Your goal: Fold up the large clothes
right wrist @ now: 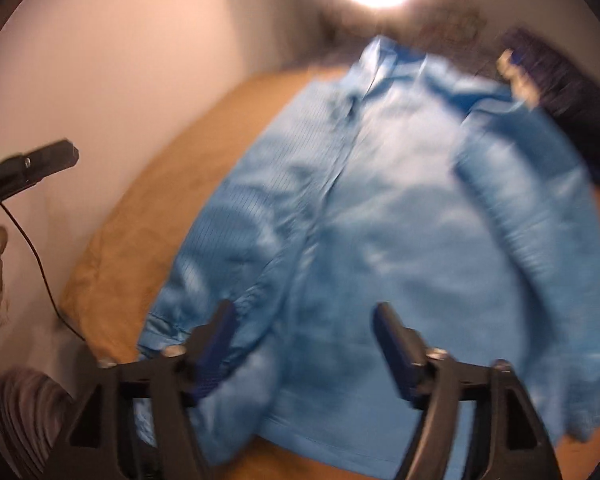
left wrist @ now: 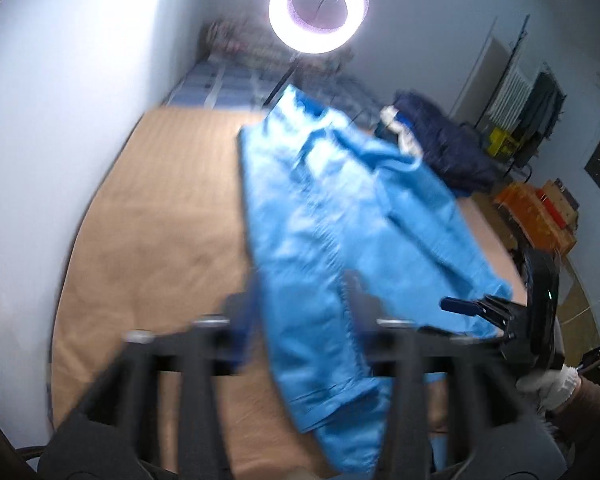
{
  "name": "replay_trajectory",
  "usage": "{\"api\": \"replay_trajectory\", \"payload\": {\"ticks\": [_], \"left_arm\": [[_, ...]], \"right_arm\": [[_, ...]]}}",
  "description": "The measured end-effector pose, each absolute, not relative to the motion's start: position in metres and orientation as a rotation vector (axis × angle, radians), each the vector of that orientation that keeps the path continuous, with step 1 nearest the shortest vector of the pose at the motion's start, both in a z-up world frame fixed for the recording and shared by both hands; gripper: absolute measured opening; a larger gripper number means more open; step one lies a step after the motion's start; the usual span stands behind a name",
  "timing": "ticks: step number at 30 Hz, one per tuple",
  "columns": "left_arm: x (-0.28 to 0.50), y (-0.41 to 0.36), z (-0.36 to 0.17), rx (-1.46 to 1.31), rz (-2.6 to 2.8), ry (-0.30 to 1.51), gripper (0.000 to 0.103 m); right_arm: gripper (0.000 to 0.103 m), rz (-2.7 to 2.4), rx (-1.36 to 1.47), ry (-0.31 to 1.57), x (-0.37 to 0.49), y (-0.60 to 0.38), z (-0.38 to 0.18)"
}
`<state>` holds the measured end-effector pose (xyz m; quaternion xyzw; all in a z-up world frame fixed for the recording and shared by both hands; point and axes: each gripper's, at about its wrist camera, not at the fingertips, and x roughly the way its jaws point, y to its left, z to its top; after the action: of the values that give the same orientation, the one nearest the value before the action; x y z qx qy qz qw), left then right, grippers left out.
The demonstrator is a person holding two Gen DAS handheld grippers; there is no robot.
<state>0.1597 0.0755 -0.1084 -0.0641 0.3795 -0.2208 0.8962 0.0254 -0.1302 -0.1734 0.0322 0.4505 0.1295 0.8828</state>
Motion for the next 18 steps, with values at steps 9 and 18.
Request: {"api": "replay_trajectory", "payload": {"ticks": [9, 18], "left_arm": [[0.155, -0.023, -0.108, -0.053, -0.602, 0.859, 0.071], [0.161, -0.099, -0.14, -0.024, -0.669, 0.911, 0.071]], "right_arm": [[0.091, 0.068, 0.077, 0.906, -0.009, -0.248, -0.148], [0.092, -0.163, 0.241, 0.893, -0.027, -0.367, -0.147]]}}
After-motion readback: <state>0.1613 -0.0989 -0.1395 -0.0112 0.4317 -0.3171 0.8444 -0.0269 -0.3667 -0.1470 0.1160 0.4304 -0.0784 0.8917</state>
